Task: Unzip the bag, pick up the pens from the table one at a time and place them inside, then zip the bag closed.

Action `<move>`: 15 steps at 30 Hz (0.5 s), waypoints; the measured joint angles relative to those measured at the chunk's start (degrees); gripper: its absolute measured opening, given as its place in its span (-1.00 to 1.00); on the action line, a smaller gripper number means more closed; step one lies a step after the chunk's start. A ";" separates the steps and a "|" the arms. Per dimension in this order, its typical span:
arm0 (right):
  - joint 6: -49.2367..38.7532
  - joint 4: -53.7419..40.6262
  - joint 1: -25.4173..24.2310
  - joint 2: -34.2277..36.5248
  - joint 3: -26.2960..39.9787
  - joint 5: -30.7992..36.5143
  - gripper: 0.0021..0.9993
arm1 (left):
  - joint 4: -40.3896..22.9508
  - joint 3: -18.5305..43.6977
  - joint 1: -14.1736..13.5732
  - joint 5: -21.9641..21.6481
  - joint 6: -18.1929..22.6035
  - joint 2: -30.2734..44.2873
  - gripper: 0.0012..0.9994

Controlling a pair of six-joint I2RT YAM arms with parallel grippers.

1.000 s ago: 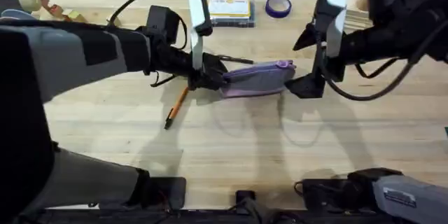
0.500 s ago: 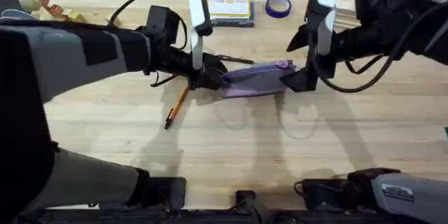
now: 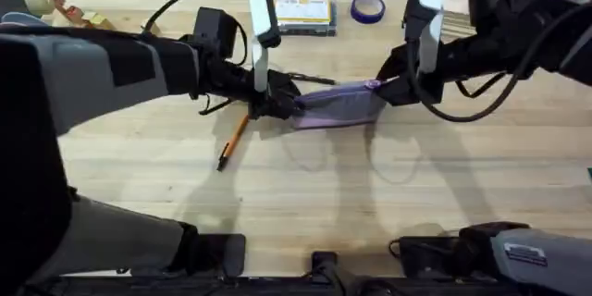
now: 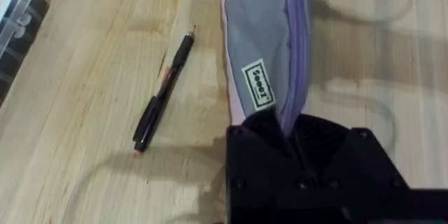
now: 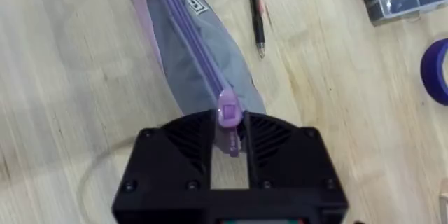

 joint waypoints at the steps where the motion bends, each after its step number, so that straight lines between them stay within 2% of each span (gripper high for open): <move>1: 0.02 0.00 0.00 0.02 0.00 0.00 -0.63 | 0.00 0.00 0.00 0.00 0.00 0.00 -0.92; 3: 0.00 0.00 0.00 0.00 0.00 0.00 -0.69 | 0.00 0.00 0.00 0.00 0.00 0.00 -0.92; 6: -0.09 -0.02 0.00 0.00 0.00 -0.02 -0.92 | 0.00 0.00 0.00 -0.02 0.00 0.00 -0.92; 15: -0.13 -0.02 0.00 0.01 0.00 -0.02 -0.94 | 0.00 0.00 0.00 -0.11 0.00 0.00 -0.92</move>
